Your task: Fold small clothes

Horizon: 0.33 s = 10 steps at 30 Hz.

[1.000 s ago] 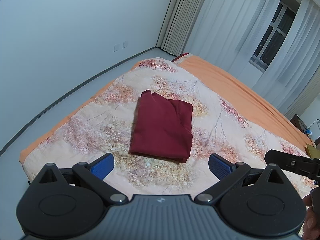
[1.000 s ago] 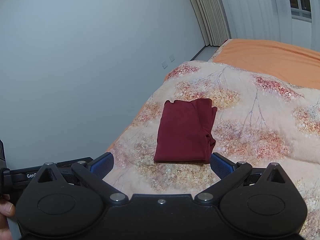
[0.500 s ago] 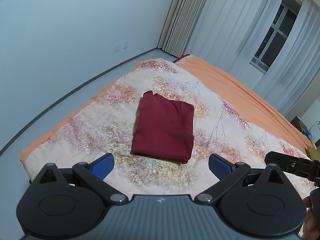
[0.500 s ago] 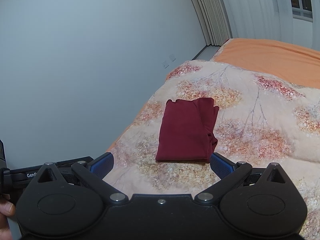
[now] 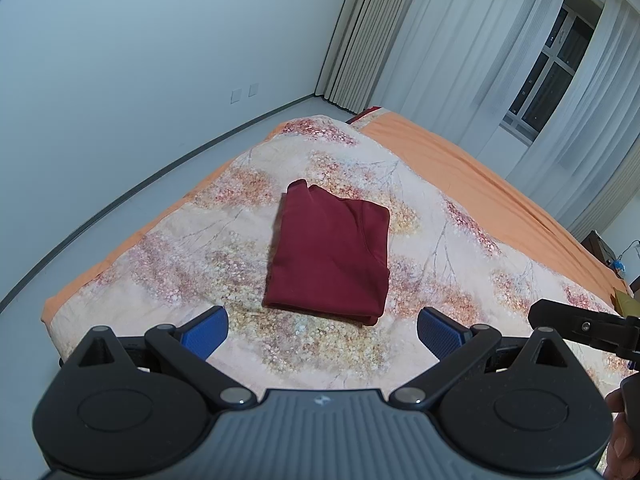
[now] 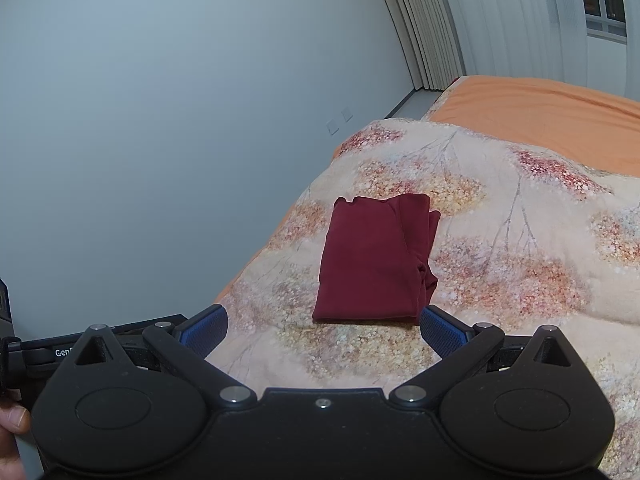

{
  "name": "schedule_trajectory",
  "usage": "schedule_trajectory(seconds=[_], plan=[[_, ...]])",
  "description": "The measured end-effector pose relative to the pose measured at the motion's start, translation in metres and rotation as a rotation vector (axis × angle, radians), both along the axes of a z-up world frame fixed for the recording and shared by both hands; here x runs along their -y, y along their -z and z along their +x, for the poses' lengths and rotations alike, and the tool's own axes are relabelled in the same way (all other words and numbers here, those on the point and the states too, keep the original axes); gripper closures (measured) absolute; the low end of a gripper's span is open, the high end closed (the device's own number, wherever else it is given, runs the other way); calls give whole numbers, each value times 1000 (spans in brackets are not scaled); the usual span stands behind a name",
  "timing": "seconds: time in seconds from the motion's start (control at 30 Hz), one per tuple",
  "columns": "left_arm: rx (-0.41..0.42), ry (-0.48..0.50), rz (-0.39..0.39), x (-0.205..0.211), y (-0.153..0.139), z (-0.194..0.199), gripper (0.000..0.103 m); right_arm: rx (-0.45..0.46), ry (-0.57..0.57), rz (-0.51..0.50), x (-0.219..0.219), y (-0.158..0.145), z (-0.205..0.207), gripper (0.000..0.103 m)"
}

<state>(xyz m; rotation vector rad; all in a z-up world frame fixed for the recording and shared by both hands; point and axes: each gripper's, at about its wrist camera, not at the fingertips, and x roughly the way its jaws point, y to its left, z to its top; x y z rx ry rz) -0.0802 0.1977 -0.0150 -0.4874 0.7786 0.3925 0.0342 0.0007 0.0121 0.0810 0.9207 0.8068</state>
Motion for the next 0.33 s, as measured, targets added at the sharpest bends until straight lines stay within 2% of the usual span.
schedule_trajectory(seconds=[0.17, 0.33], plan=[[34, -4, -8, 0, -1, -4, 0, 0, 4, -2, -1, 2, 2, 1], [47, -14, 34, 3, -5, -2, 1, -7, 11, -6, 1, 3, 5, 1]])
